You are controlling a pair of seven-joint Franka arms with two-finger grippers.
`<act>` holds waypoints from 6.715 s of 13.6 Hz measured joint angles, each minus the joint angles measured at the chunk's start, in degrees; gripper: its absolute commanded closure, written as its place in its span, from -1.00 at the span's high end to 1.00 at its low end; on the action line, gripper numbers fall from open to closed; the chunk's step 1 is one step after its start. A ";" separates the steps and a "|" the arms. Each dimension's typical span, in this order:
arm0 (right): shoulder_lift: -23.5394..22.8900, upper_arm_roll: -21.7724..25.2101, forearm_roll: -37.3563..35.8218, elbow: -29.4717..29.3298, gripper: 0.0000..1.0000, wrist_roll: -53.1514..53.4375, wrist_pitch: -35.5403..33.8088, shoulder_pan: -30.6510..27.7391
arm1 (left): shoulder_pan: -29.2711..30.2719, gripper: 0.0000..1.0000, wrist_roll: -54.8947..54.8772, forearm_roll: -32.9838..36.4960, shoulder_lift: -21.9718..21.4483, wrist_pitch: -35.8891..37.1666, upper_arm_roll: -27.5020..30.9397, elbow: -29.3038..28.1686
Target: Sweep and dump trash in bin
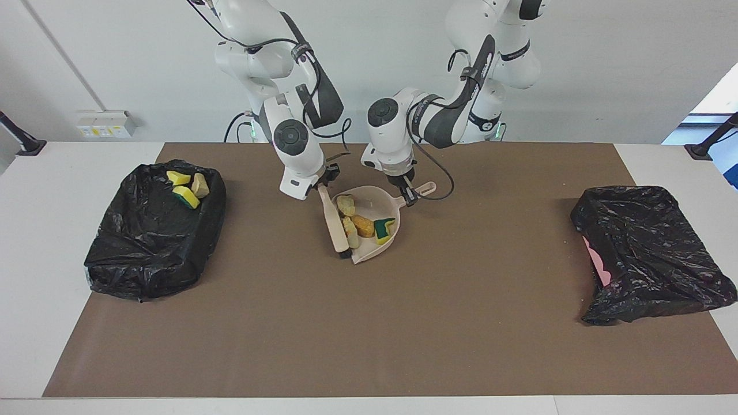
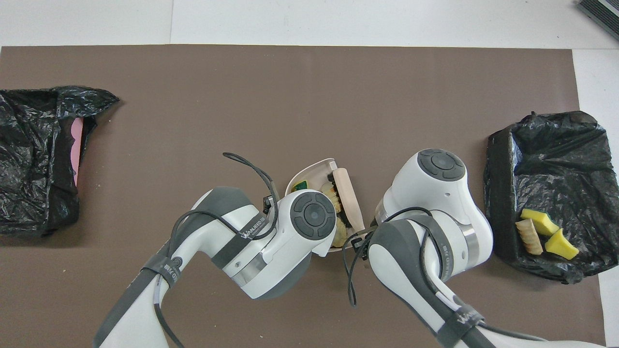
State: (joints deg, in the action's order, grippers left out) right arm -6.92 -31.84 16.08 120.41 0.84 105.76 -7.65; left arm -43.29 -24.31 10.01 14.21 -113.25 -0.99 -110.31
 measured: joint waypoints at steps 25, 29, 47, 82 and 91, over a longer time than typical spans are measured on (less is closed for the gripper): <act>21.06 0.11 -7.20 3.07 -1.00 23.14 -12.40 2.93 | 5.29 -1.00 -15.24 0.01 -2.02 -7.60 1.09 -2.36; 22.17 0.00 -3.04 6.18 -1.00 25.72 -11.11 5.44 | 13.66 -1.00 -25.44 0.04 -8.45 -4.75 1.35 -2.36; 15.05 -0.35 2.34 19.68 0.45 36.60 12.51 23.32 | 67.09 -1.00 -73.26 -5.75 -13.13 3.73 2.96 10.48; 14.09 32.36 -15.42 -21.76 1.00 6.06 -8.99 10.37 | 56.51 -1.00 -65.59 55.43 -9.43 9.97 1.43 15.00; 13.85 38.31 -15.50 -29.06 1.00 -2.04 -16.44 10.77 | 42.35 -1.00 -36.57 25.64 -11.68 26.92 0.77 13.65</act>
State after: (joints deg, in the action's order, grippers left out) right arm 6.93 6.47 0.58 91.35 -1.19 89.32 3.12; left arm -0.94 -60.88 35.66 2.53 -86.33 -0.23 -96.66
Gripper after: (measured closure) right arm 0.000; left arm 0.670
